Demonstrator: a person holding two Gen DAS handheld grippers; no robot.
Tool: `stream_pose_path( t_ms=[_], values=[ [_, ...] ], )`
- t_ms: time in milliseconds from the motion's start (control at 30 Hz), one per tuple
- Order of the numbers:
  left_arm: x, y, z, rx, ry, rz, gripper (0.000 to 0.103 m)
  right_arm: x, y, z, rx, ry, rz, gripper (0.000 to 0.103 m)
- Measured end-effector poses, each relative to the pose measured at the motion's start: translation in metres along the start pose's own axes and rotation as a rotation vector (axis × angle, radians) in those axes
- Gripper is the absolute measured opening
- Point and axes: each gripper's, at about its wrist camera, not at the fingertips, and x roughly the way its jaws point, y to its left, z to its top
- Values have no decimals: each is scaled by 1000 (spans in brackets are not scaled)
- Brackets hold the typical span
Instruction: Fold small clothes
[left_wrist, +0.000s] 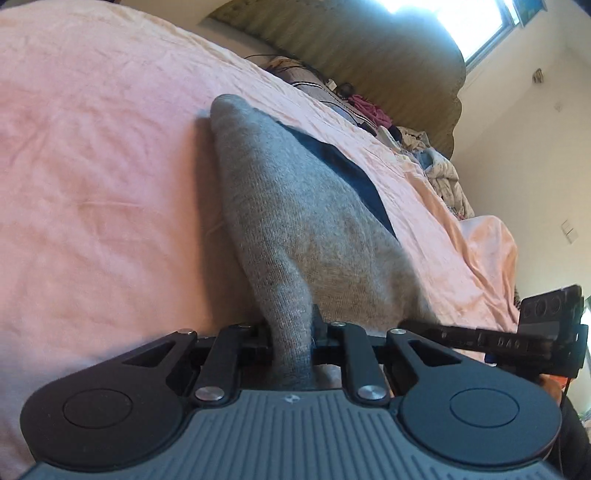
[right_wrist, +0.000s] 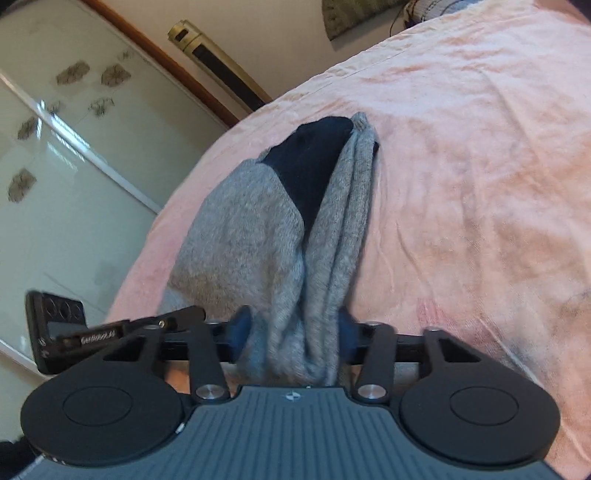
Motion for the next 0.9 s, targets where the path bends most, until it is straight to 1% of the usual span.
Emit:
stream_pose_path(
  t_ms=[33,100,167,200,233,267,300,333,367,400,433,467,533,567,600,633,667,700,733,800,833,900],
  values=[
    [-5,1,-1,21,1,15,14,-3,5,-3,-40,0,-14,25],
    [-12,-3,-8,104,-5,44,14,-5,10,-10,-130,-2,-47,22],
    [-20,-14,-16,210,-30,85,17,-8,7,-13,-127,-21,-36,21],
    [-26,-21,-21,265,-57,116,21,-9,5,-9,-106,-14,-25,25],
    [-31,-32,-26,322,-94,159,31,-11,6,-4,-86,-11,-23,37],
    [-36,-43,-32,380,-134,192,38,-16,8,3,-74,-34,-37,55],
    [-40,-54,-40,451,-185,204,53,-22,11,10,-78,-79,-50,65],
    [-44,-63,-49,516,-233,201,67,-28,14,22,-84,-137,-47,73],
    [-44,-70,-57,576,-275,191,71,-29,16,34,-78,-169,-33,73],
    [-41,-75,-63,619,-289,181,72,-26,16,47,-62,-187,-23,73],
    [-32,-82,-66,654,-273,177,72,-19,16,61,-45,-190,-15,72],
    [-24,-85,-67,665,-257,181,72,-10,16,73,-32,-181,-14,73],
    [-9,-84,-66,661,-230,187,72,16,13,95,1,-144,-42,72],
    [-5,-83,-64,647,-195,191,72,29,11,102,15,-118,-60,72],
    [-4,-79,-61,621,-184,183,72,43,9,107,23,-90,-87,71],
    [-6,-74,-59,595,-182,165,72,58,6,109,20,-62,-110,67],
    [-8,-69,-59,571,-179,153,72,67,5,107,-14,-59,-121,41],
    [-8,-66,-57,550,-177,146,72,72,4,106,-63,-55,-154,27],
    [-8,-64,-57,536,-176,140,72,73,0,106,-77,-58,-145,22],
    [-9,-63,-57,529,-176,134,72,65,-13,108,-39,-68,-135,12],
    [-8,-63,-58,533,-177,135,72,62,-17,106,-35,-77,-135,10],
    [-9,-62,-59,539,-176,138,73,57,-17,96,-32,-97,-128,10]
  ],
)
